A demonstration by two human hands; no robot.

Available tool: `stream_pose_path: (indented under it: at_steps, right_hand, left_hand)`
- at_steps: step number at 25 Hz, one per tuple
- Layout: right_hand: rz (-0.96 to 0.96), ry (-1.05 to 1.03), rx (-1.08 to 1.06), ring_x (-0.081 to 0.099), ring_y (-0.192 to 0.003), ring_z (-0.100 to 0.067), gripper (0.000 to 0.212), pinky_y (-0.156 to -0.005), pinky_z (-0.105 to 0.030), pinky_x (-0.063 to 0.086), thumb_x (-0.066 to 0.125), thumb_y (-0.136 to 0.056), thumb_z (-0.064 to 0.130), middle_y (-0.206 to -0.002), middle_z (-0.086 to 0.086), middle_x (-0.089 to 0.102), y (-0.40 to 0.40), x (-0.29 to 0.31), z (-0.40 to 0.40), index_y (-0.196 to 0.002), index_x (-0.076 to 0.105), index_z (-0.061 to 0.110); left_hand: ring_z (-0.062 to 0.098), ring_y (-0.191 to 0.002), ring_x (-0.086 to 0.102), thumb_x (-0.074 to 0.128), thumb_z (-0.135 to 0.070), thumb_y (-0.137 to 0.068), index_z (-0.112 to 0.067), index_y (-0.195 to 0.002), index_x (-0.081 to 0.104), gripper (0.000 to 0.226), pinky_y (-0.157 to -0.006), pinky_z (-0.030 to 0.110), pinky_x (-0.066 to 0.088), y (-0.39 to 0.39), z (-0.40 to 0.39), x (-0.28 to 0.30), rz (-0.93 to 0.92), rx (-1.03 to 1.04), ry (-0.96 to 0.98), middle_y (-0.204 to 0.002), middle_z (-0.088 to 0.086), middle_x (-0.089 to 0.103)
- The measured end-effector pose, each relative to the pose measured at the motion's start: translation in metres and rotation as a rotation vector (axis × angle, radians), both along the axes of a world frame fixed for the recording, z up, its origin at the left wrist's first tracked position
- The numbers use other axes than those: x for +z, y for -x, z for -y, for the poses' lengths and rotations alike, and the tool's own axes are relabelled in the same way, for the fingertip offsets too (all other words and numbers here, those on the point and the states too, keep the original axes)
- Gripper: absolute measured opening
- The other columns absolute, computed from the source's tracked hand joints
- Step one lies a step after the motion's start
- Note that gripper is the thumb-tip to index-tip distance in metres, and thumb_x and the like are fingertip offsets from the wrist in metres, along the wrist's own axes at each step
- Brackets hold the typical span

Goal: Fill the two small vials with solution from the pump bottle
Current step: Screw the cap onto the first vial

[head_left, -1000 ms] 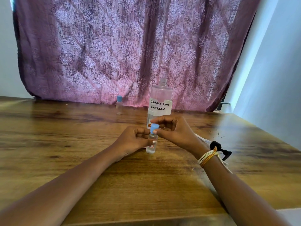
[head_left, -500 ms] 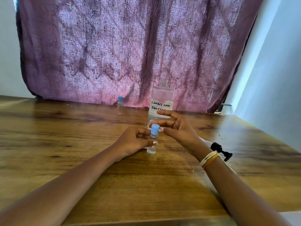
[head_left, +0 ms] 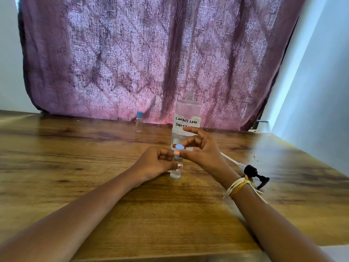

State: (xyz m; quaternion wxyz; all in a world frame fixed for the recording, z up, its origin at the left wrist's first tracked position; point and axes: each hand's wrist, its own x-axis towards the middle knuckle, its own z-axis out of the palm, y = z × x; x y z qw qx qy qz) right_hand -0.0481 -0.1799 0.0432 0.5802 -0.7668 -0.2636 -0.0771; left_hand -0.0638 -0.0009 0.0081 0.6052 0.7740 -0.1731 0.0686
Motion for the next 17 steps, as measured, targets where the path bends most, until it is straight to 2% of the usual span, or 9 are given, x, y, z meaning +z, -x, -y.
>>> stream_pose_path:
  at_steps: [3,5,7,9,11,14,17]
  right_hand:
    - [-0.119,-0.075,0.152,0.066,-0.109,-0.023,0.067,-0.095,-0.035,0.053,0.068,-0.082,-0.007,-0.117,-0.017,0.069,-0.0007,0.0009,0.0014,-0.140,0.043,0.016]
    - [-0.134,-0.086,0.177,0.067,-0.106,-0.025,0.060,-0.092,-0.032,0.055,0.059,-0.085,-0.015,-0.116,-0.023,0.069,-0.0013,0.0020,0.0029,-0.137,0.046,0.009]
    - [-0.096,-0.068,0.109,0.069,-0.095,-0.022,0.051,-0.086,-0.028,0.056,0.066,-0.081,-0.012,-0.107,-0.024,0.071,0.0000,0.0011,0.0018,-0.127,0.055,0.006]
    - [-0.084,-0.051,0.051,0.067,-0.085,-0.017,0.049,-0.081,-0.026,0.055,0.076,-0.075,-0.006,-0.095,-0.017,0.071,0.0008,-0.0005,-0.0006,-0.120,0.060,0.006]
    - [-0.119,-0.072,0.087,0.067,-0.090,-0.018,0.051,-0.083,-0.028,0.053,0.074,-0.077,-0.006,-0.099,-0.014,0.069,0.0010,-0.0004,-0.0010,-0.123,0.057,0.009]
    - [-0.194,-0.134,0.253,0.067,-0.108,-0.025,0.054,-0.090,-0.029,0.054,0.055,-0.085,-0.016,-0.118,-0.022,0.067,0.0010,0.0034,0.0030,-0.134,0.048,0.006]
    - [-0.143,-0.081,0.162,0.070,-0.093,-0.019,0.052,-0.084,-0.027,0.055,0.066,-0.081,-0.012,-0.103,-0.018,0.071,0.0027,0.0036,0.0032,-0.129,0.053,0.003]
  left_hand:
    - [0.004,-0.079,0.073,0.080,-0.013,-0.075,-0.020,-0.095,0.077,0.021,-0.067,0.012,0.053,-0.0006,-0.0006,-0.0001,-0.006,-0.002,-0.001,-0.087,-0.004,0.079]
    - [0.006,-0.082,0.073,0.079,-0.014,-0.076,-0.024,-0.094,0.076,0.021,-0.069,0.014,0.054,-0.0004,-0.0007,-0.0004,-0.017,-0.005,0.002,-0.088,-0.006,0.078]
    - [0.006,-0.080,0.073,0.079,-0.013,-0.076,-0.026,-0.092,0.076,0.021,-0.068,0.014,0.054,0.0000,-0.0004,-0.0004,-0.019,-0.008,0.017,-0.087,-0.007,0.078]
    - [0.004,-0.079,0.073,0.080,-0.013,-0.075,-0.029,-0.088,0.076,0.021,-0.068,0.014,0.053,0.0004,-0.0004,-0.0008,-0.002,-0.001,0.006,-0.085,-0.007,0.078]
    - [0.006,-0.080,0.073,0.080,-0.015,-0.074,-0.030,-0.088,0.077,0.020,-0.071,0.016,0.055,0.0006,-0.0006,-0.0011,-0.005,-0.005,0.002,-0.085,-0.006,0.079]
    - [0.005,-0.081,0.073,0.080,-0.020,-0.074,-0.031,-0.089,0.076,0.019,-0.067,0.012,0.053,0.0005,-0.0016,-0.0007,-0.030,-0.008,-0.008,-0.086,-0.010,0.078]
    - [0.005,-0.079,0.073,0.080,-0.018,-0.075,-0.030,-0.088,0.077,0.018,-0.067,0.013,0.052,-0.0005,-0.0009,-0.0017,-0.023,-0.014,-0.011,-0.085,-0.008,0.078]
